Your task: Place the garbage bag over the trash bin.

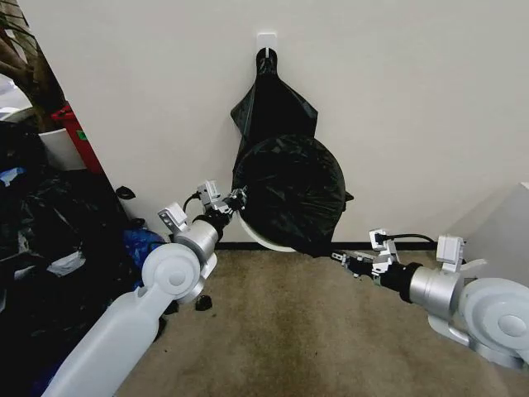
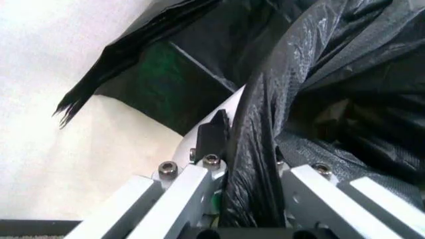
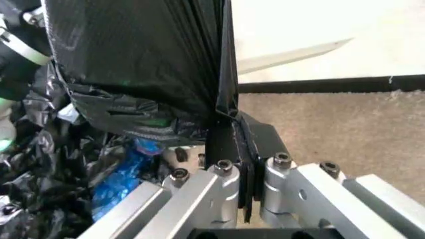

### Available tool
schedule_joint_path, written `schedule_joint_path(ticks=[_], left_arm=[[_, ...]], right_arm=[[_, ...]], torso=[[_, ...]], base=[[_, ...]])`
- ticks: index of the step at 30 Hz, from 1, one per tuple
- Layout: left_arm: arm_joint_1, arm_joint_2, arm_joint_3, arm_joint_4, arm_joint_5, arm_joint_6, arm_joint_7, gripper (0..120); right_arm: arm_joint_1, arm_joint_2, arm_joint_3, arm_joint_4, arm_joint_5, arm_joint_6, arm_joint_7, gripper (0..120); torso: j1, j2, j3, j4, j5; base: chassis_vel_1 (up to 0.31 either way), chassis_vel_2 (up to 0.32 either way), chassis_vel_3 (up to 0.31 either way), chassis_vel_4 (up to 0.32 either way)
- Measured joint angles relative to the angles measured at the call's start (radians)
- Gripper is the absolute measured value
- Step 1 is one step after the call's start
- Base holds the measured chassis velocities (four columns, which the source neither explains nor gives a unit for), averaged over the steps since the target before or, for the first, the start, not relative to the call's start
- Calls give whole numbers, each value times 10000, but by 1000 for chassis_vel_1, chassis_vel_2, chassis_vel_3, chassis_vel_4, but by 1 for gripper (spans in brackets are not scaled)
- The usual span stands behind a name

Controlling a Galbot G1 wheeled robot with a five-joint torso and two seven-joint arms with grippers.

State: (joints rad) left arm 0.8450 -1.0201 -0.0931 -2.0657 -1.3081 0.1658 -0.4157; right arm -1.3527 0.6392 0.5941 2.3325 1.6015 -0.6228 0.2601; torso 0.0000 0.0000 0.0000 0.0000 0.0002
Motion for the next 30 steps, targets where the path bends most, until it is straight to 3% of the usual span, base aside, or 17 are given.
schedule_joint_path(ticks=[9, 30], left_arm=[[-126, -32, 65, -42, -103, 4, -172, 1], [-255, -362, 271, -195, -322, 16, -594, 1]], right_arm=[[-181, 0, -433, 414, -911, -32, -851, 0], [254, 445, -2118, 500, -2312, 139, -400, 0]], torso=[[0, 0, 0, -1, -3], [0, 0, 0, 0, -2]], base=[[0, 0, 0, 0], [0, 0, 0, 0]])
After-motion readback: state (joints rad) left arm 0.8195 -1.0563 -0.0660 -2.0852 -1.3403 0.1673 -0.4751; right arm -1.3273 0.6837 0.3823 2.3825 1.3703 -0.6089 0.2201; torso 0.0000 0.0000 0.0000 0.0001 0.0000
